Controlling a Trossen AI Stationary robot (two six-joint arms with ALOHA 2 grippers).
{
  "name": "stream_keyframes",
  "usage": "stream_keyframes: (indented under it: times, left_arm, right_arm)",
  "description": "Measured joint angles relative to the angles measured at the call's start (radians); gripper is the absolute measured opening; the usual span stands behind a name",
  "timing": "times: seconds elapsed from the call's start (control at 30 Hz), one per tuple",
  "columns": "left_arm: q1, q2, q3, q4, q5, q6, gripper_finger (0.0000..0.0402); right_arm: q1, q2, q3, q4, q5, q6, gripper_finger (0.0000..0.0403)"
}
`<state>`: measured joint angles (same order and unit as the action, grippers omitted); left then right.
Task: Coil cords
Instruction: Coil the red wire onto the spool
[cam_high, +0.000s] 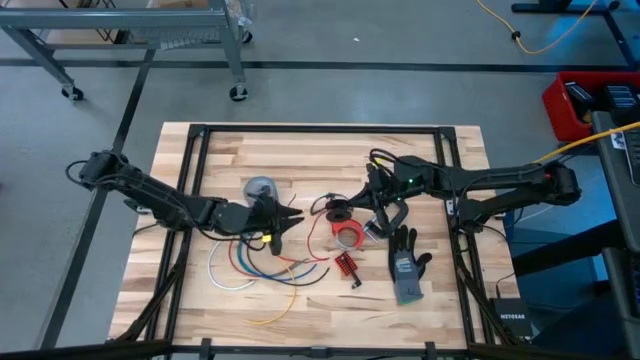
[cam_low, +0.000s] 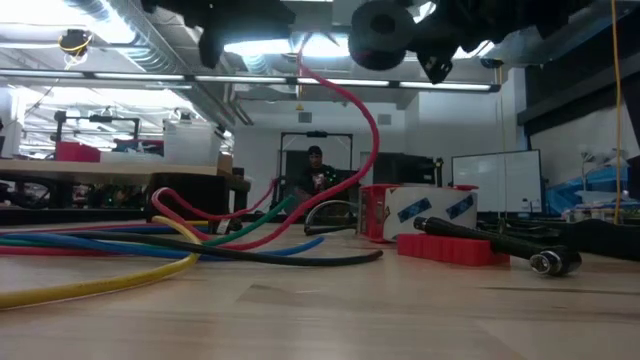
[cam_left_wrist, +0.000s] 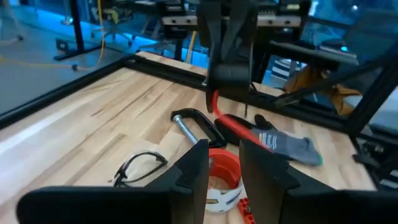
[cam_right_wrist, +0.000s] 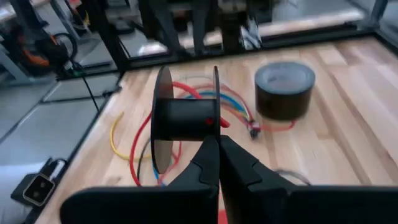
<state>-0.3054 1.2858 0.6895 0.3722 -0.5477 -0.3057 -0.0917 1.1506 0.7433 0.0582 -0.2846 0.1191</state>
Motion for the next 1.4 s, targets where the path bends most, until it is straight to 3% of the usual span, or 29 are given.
stream_keyframes:
  times: [0.4, 0.83, 1.0, 1.4]
  left_arm:
    - [0.043, 0.151, 0.0, 0.23, 0.007, 0.029, 0.0072]
    - [0.086, 0.152, 0.0, 0.254, 0.155, 0.044, 0.0072]
    - [0.083, 0.152, 0.0, 0.25, 0.209, 0.04, 0.0072]
    - [0.075, 0.152, 0.0, 0.246, 0.209, -0.075, 0.0072]
  right_arm:
    - [0.0, 0.0, -0.069, 0.042, -0.031, -0.024, 0.0]
    - [0.0, 0.0, -0.104, 0.186, -0.032, -0.027, 0.0001]
    - [0.0, 0.0, -0.104, 0.235, 0.019, -0.028, 0.0001]
    - [0.0, 0.0, -0.104, 0.28, 0.174, -0.028, 0.0001]
